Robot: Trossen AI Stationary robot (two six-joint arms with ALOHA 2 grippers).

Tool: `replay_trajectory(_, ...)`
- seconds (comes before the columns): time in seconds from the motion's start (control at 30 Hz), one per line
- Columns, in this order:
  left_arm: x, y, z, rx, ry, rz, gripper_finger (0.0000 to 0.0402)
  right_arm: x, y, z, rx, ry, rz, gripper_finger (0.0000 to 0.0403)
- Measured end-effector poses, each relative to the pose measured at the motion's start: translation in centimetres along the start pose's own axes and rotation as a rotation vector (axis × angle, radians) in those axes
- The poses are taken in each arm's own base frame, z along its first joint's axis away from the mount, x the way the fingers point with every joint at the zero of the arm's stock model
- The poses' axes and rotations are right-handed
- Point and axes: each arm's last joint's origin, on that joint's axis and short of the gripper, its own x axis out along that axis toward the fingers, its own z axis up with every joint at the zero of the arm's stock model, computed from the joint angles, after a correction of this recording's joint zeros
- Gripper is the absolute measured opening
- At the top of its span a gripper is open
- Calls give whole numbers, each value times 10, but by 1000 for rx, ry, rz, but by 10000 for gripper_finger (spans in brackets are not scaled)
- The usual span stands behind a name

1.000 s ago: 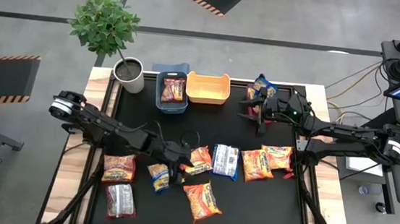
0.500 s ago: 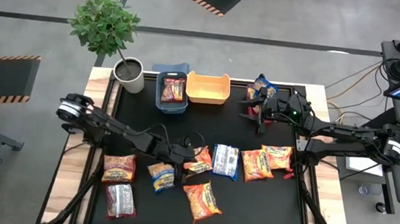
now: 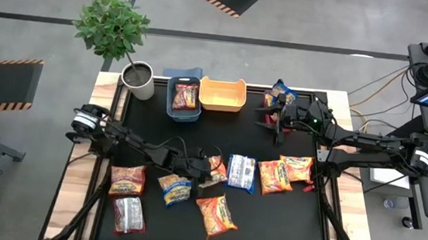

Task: Sort Maruchan noodles
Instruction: Put the orange noodle pack into the yellow bin

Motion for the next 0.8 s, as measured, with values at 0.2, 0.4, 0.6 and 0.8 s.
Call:
replay_trajectory(0.2, -1, 22, -11, -55, 2, 318, 11, 0, 0, 0, 2, 0, 0, 226)
replay_trajectory(0.4, -25, 24, 9, 21, -41, 205, 1, 0, 0, -1, 59, 9, -9, 226)
replay_trajectory(0.6, -62, 21, 13, 176, -10, 113, 1, 6, -3, 4, 273, 84, -25, 226)
replay_trajectory(0.8, -75, 36, -16, 142, 6, 154, 0, 24, 2, -9, 492, 243, -18, 226)
